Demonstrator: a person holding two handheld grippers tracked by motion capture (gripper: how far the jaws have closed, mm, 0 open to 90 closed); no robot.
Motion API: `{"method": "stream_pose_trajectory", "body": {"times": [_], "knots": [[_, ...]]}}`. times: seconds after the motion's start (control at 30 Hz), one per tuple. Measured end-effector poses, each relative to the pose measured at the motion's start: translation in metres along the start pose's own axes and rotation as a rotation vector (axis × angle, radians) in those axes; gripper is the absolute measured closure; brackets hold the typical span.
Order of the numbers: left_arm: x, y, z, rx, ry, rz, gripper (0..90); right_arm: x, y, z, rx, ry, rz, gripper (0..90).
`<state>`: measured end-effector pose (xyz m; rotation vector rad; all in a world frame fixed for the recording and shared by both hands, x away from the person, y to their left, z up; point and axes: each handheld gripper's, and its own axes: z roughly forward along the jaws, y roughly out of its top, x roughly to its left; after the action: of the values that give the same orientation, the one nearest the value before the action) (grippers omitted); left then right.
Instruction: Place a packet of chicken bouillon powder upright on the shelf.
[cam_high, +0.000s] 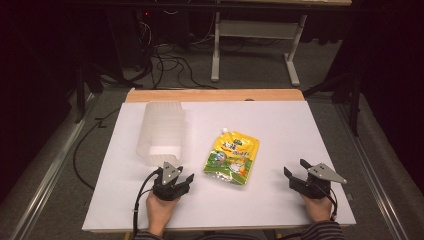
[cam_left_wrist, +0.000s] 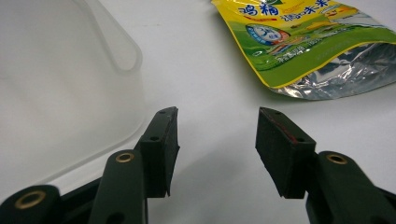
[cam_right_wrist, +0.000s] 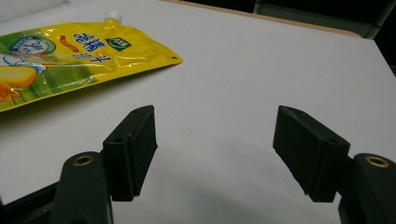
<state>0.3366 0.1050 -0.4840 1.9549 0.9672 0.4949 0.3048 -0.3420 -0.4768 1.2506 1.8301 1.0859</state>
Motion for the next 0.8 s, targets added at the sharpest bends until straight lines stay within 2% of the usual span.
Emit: {"method": "stream_pose_trajectory", "body": {"times": [0.13,0.37,0.5,0.67,0.8], "knots": [[0.0007,-0.0001,-0.0001,0.001,0.002,-0.006,47.2,0.0002,0.0000,0.0000,0.001,-0.003,0.000,30.9],[-0.0009,0.0000,0.0000,0.002,-0.005,0.015,44.5,0.0007,0.0001,0.0002,0.006,-0.004,0.002,30.8],[-0.0036,0.0003,0.0009,0.013,0.007,0.039,44.5,0.0007,0.0000,0.0002,0.003,-0.003,0.002,30.7],[-0.0030,0.0006,0.0013,0.017,0.005,0.034,42.9,0.0010,0.0002,0.0005,0.010,-0.003,0.004,30.9],[-0.0037,0.0010,0.0020,0.022,0.002,0.045,41.3,0.0013,0.0006,0.0015,0.016,-0.005,-0.008,30.9]]}}
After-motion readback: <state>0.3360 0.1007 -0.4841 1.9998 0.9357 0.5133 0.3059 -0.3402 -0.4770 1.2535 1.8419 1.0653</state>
